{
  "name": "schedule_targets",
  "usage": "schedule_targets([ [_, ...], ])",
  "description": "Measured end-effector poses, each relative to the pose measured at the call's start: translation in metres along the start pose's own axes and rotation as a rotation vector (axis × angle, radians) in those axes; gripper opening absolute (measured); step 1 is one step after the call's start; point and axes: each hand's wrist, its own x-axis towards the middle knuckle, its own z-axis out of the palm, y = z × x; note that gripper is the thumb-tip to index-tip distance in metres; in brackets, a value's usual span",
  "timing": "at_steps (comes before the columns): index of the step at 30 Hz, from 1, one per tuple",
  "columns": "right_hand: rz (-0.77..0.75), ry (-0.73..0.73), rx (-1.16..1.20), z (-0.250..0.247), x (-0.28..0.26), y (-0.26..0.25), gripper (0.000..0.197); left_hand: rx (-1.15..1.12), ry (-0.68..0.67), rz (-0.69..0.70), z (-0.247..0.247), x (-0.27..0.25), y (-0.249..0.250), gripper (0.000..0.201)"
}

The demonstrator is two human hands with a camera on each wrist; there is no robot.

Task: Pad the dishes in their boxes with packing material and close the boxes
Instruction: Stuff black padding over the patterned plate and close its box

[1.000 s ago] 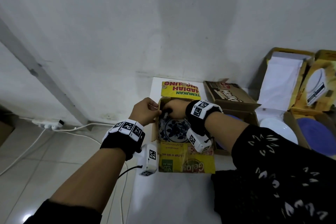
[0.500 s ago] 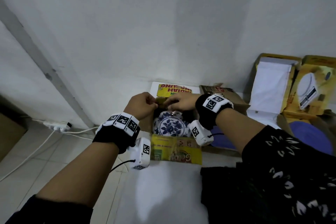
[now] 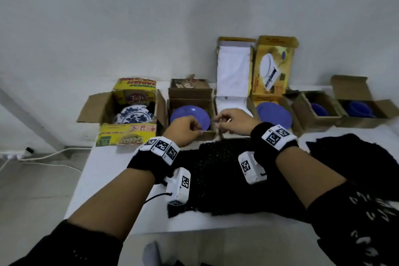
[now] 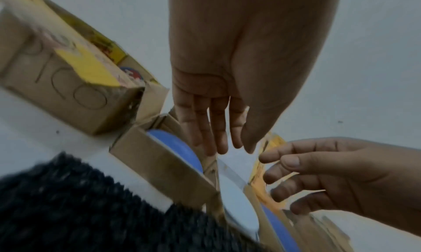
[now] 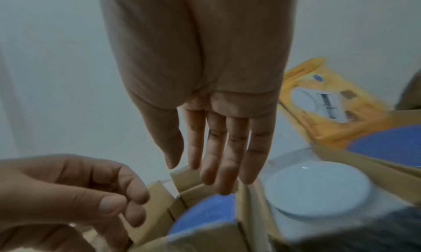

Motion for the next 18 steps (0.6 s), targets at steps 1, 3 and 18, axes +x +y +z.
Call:
schedule_targets([
  [1, 0.041, -0.001, -0.013, 0.000, -0.014, 0.017, 0.023, 0.000, -0.021, 0.005, 0.016, -0.004, 0.006, 0.013],
  [3, 0.104, -0.005, -0.048, 0.002, -0.036, 0.050, 0.019, 0.014, -0.046, 0.010, 0.046, -0.011, 0.015, 0.014],
  [18, 0.160, 0.025, -0.203, 0.058, -0.086, 0.111, 0.039, 0.514, -0.201, -0.009, 0.113, -0.020, 0.020, 0.046],
])
